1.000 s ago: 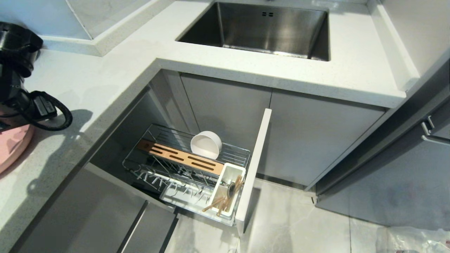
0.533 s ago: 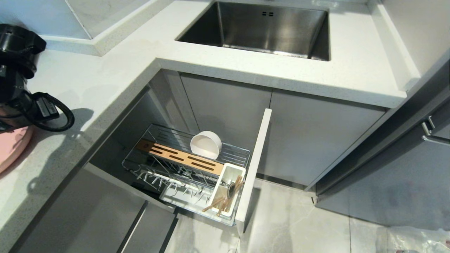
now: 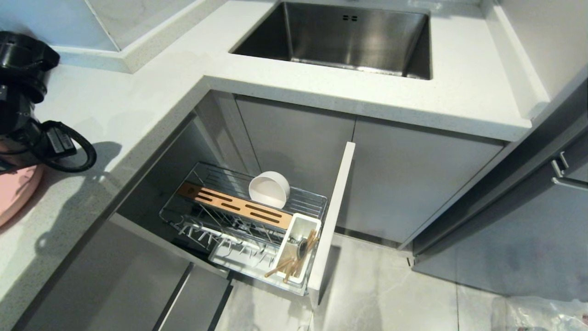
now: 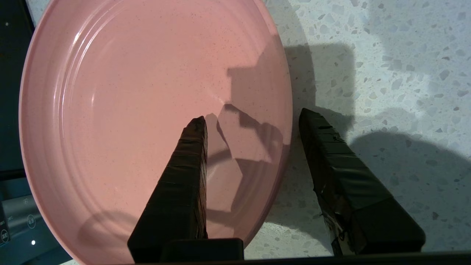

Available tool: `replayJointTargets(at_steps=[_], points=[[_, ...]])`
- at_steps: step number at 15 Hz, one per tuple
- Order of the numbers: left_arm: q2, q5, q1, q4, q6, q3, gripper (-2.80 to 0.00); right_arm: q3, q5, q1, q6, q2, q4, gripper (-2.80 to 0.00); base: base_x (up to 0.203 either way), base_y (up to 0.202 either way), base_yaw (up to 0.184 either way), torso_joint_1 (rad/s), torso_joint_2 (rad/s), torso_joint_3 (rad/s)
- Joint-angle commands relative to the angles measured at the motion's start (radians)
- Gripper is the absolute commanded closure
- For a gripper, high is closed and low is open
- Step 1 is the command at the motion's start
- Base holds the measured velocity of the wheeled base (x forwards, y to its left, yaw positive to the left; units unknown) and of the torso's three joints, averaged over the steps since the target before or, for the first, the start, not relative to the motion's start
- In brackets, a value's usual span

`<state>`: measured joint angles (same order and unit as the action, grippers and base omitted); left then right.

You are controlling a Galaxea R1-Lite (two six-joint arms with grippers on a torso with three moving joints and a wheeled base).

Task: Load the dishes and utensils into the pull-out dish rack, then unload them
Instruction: Pick up the plate and place it in the cupboard

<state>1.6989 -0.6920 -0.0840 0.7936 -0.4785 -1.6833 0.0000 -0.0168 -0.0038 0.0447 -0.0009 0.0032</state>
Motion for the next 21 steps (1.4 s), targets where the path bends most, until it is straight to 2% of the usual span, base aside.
replayJointTargets(at_steps=[1, 11, 16, 19, 21], points=[[-0.003, -0.006, 0.0, 0.003, -0.004, -0.001, 0.0, 0.002, 0.0, 0.0, 0.0, 0.001, 0.0, 0.0, 0.0, 0.0, 0.0, 0.0, 0.0, 0.0], [-0.085, -0.006, 0.0, 0.006, -0.011, -0.054, 0.0, 0.002, 0.0, 0.001, 0.0, 0.001, 0.0, 0.0, 0.0, 0.0, 0.0, 0.0, 0.0, 0.0], [-0.189, 0.021, 0.009, 0.004, -0.025, -0.117, 0.0, 0.002, 0.0, 0.001, 0.0, 0.001, 0.0, 0.0, 0.0, 0.0, 0.0, 0.0, 0.0, 0.0], [-0.296, 0.081, 0.079, 0.009, -0.032, -0.125, 0.0, 0.002, 0.0, -0.001, 0.0, 0.001, 0.0, 0.0, 0.0, 0.0, 0.0, 0.0, 0.0, 0.0], [-0.38, 0.138, 0.193, 0.011, -0.021, -0.092, 0.0, 0.002, 0.0, -0.001, 0.001, 0.001, 0.0, 0.0, 0.0, 0.0, 0.0, 0.0, 0.0, 0.0]])
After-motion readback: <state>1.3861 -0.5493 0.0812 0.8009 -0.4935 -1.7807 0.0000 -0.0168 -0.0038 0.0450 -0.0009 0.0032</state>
